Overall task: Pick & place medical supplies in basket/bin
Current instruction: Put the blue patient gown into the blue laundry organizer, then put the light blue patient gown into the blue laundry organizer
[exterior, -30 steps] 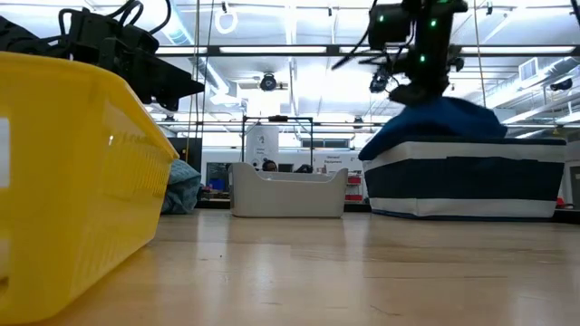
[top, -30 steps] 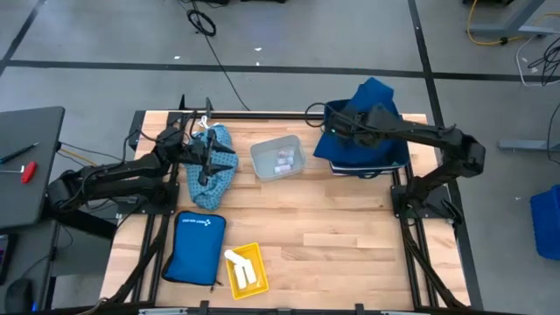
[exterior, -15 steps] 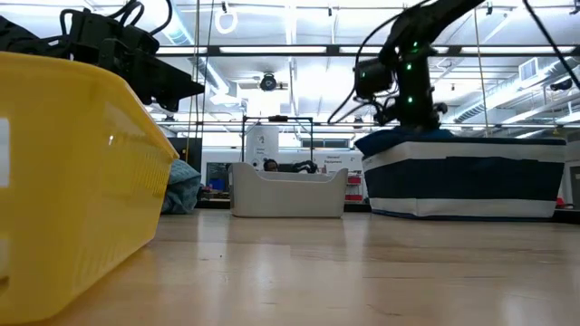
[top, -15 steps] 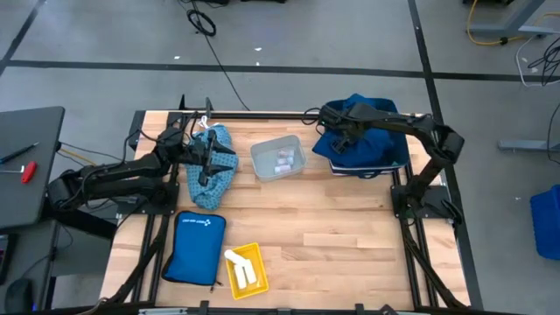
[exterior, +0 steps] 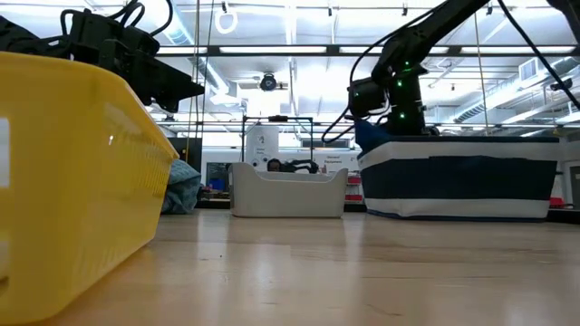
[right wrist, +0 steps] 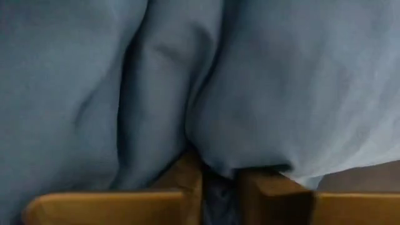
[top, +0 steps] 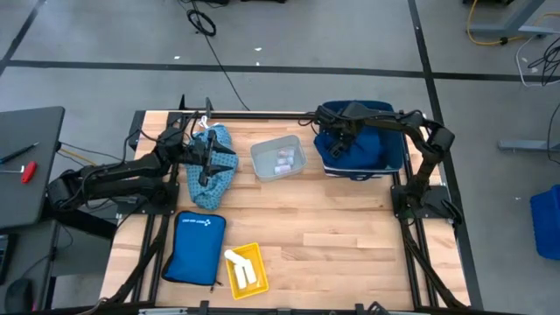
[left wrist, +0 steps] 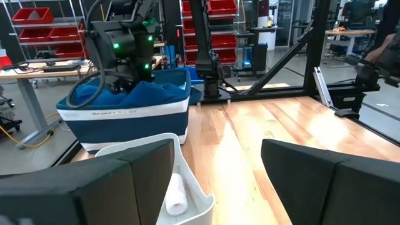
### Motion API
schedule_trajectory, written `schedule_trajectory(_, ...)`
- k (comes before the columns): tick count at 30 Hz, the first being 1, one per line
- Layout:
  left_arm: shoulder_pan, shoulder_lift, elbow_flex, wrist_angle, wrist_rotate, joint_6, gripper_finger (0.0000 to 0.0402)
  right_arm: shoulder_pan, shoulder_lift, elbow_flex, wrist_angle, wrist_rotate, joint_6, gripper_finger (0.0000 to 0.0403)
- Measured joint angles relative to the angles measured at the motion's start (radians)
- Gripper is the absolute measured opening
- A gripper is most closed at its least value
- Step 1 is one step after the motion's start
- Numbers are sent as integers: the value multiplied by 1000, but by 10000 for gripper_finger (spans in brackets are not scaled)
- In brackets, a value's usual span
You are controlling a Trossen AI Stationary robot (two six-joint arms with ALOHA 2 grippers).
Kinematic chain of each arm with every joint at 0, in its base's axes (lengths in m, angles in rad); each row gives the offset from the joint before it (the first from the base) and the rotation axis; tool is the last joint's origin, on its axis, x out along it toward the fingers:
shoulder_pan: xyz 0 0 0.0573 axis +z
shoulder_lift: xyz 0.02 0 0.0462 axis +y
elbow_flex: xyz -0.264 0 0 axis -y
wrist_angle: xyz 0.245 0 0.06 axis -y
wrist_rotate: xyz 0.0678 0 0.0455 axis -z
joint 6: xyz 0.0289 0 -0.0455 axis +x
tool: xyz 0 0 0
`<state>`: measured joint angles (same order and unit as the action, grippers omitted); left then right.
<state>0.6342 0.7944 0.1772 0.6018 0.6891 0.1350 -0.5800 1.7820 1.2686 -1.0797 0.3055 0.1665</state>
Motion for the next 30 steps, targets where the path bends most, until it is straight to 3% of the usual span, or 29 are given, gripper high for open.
schedule_trajectory(7, 0, 0, 0, 0, 0, 0, 246, 23, -2, 0, -14, 14, -39, 193)
schedule_trajectory(12, 0, 0, 0, 0, 0, 0, 246, 35, -6, 0, -24, 59, -8, 251)
schedule_trajectory(18, 0, 0, 0, 0, 0, 0, 246, 39, -63, 0, 4, 71, 2, 258)
schedule_trajectory(30, 0, 0, 0, 1, 0, 6, 246, 119, -261, 0, 226, 138, -53, 220)
